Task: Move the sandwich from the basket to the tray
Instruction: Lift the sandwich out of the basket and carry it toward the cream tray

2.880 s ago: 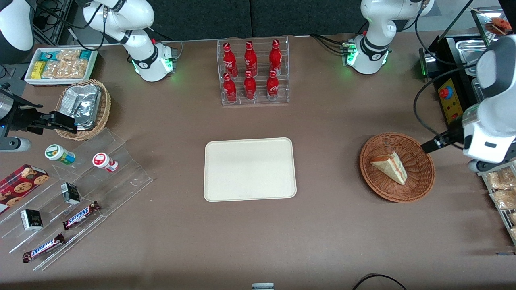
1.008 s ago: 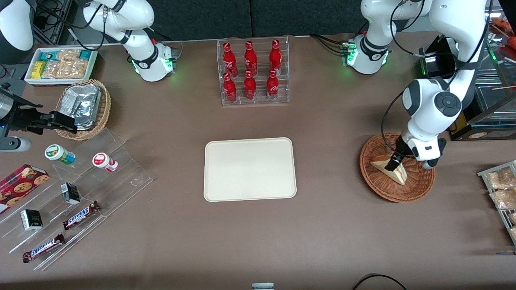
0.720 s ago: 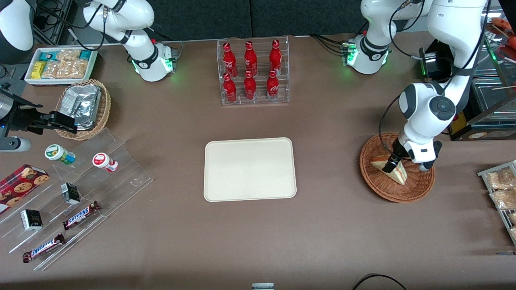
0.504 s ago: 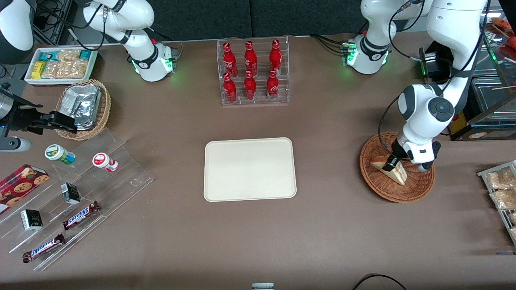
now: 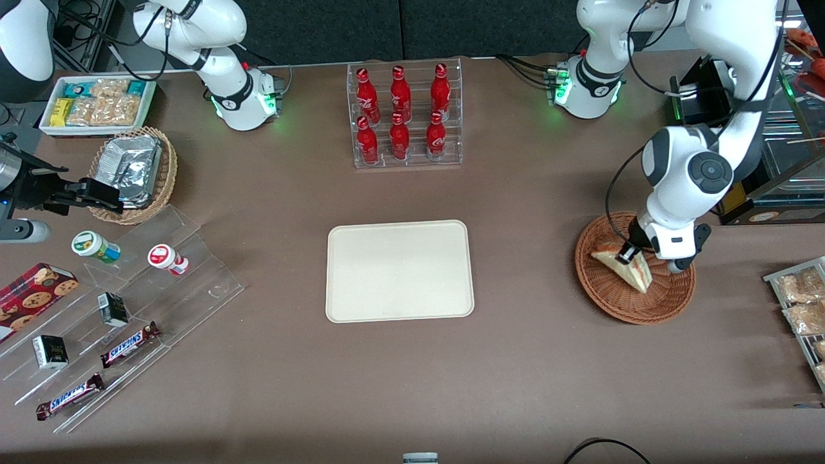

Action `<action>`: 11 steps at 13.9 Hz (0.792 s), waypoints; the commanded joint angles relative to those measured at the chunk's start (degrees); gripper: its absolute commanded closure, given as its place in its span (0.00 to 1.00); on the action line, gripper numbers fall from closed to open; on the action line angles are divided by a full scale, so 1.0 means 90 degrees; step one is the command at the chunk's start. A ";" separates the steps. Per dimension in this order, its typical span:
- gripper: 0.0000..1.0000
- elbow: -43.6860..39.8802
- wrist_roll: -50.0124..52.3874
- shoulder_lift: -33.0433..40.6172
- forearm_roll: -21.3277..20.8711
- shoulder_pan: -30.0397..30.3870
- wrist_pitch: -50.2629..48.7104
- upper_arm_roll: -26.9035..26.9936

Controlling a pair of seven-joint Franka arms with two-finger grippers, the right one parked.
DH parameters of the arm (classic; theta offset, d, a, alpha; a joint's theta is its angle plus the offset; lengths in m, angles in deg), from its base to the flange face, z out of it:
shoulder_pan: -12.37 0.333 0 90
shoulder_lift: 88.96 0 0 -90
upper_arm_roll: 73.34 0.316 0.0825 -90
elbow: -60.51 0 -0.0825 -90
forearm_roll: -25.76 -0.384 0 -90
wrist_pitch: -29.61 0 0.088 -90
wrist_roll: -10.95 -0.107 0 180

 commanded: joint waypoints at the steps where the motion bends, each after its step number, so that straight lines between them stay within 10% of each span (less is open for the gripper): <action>1: 0.87 -0.0636 -0.0014 0.0558 -0.0395 -0.0183 -0.1572 -0.0348; 11: 0.87 -0.2903 0.0494 -0.0670 -0.0435 -0.0786 -0.2721 -0.2343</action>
